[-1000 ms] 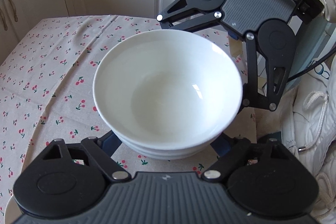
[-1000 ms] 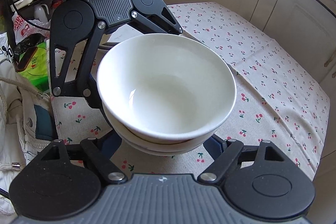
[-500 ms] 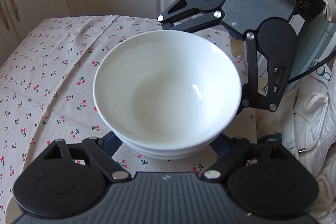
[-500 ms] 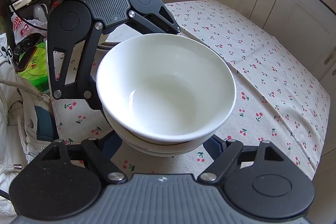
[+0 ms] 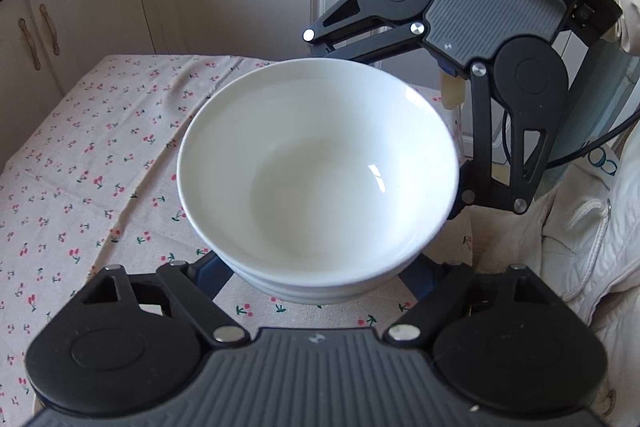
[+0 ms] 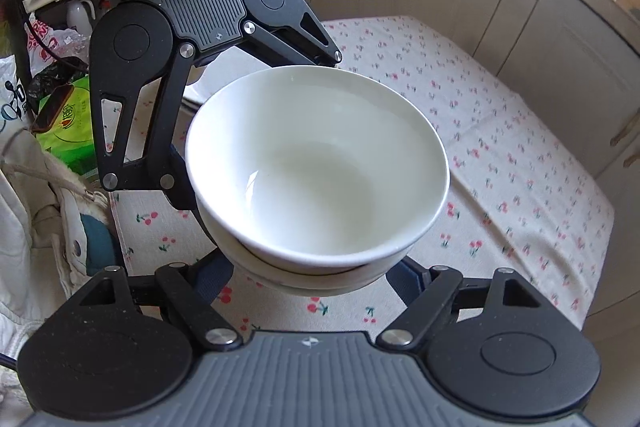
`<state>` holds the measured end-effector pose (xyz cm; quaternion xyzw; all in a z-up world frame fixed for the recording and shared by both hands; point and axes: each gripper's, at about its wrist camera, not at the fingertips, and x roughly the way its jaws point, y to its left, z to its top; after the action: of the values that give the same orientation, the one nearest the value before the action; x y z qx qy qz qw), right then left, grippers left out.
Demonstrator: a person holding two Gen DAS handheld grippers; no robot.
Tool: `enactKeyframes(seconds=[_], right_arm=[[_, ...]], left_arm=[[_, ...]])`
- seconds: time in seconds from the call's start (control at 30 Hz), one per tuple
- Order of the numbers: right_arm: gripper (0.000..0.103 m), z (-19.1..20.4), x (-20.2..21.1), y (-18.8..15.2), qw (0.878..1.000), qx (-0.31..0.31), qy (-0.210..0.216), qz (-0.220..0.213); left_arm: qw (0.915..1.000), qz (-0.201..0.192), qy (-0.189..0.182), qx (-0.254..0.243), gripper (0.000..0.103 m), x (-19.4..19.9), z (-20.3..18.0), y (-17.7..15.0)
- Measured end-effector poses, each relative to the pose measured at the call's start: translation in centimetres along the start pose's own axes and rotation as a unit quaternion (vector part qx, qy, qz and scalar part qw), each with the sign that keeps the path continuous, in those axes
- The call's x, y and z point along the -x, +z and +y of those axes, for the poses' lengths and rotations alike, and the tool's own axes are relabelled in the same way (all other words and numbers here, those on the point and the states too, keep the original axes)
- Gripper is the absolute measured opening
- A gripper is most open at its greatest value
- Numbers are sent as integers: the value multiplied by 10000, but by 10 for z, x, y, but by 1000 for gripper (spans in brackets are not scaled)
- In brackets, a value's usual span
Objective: Organize plates and bowls
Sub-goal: 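Lift the bowl stack with both grippers and carry it over the plate stack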
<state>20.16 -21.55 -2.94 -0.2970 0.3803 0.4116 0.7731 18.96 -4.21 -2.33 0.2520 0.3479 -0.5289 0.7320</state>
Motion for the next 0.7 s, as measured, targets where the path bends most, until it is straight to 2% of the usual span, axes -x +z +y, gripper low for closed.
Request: enactKeyframes(seconds=[0.33, 0.7], right_arm=[[86, 10, 4, 39, 9985, 543, -64, -87], [86, 23, -25, 93, 9920, 1238, 55, -250]], left_arm=[[9986, -190, 471, 164, 87, 43, 0, -17], [9925, -173, 1090, 521, 87, 82, 15, -50]])
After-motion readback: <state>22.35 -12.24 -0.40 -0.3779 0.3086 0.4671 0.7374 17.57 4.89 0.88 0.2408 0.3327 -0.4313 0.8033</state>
